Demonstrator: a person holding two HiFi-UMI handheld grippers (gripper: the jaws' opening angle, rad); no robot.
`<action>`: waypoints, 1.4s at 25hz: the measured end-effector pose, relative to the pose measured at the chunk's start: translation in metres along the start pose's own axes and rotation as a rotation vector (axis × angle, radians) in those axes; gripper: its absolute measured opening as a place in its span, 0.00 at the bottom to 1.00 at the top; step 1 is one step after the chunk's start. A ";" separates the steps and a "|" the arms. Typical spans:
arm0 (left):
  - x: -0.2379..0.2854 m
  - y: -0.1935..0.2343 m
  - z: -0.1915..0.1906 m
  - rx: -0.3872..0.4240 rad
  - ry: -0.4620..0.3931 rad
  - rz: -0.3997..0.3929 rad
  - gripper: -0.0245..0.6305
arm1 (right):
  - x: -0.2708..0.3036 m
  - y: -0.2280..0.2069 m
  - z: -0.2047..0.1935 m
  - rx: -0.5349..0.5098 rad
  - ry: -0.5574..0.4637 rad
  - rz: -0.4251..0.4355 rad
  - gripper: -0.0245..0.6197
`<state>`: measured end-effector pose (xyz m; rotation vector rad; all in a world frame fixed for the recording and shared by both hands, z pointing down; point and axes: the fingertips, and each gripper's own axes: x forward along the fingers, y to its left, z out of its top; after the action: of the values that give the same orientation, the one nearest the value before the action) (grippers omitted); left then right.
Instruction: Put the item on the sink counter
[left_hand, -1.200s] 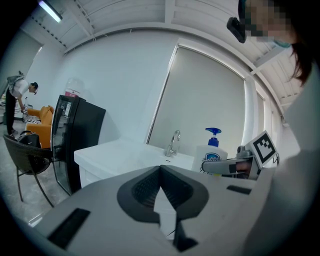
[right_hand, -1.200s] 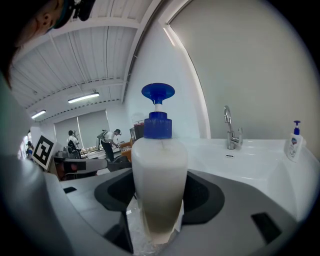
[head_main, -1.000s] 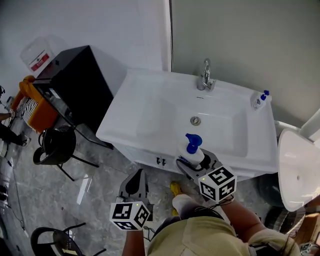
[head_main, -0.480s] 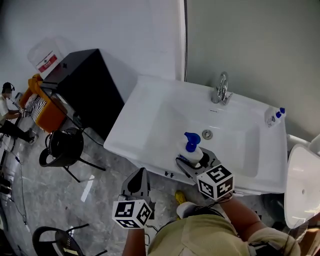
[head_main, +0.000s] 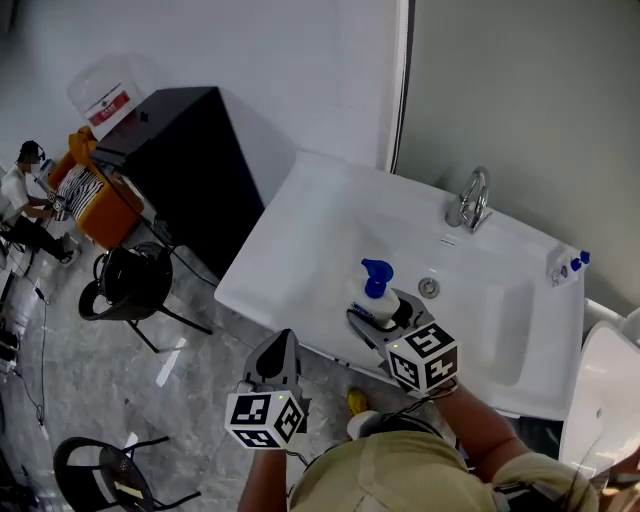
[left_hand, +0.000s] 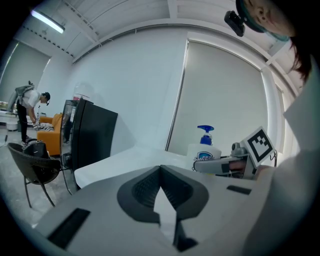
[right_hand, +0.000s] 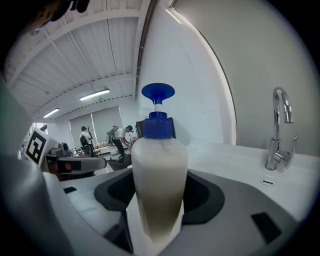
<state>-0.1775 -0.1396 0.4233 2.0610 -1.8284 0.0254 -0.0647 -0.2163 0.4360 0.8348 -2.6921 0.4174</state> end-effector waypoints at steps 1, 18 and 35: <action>0.003 0.004 0.001 -0.002 0.001 0.007 0.09 | 0.006 -0.002 0.002 -0.002 0.003 0.005 0.47; 0.031 0.069 0.001 -0.077 0.018 0.149 0.09 | 0.100 -0.027 0.023 -0.024 0.026 0.072 0.47; 0.042 0.106 0.007 -0.116 0.007 0.223 0.09 | 0.169 -0.057 0.037 -0.068 0.020 0.045 0.47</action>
<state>-0.2746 -0.1900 0.4561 1.7700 -1.9970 -0.0131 -0.1719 -0.3591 0.4733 0.7485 -2.6951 0.3399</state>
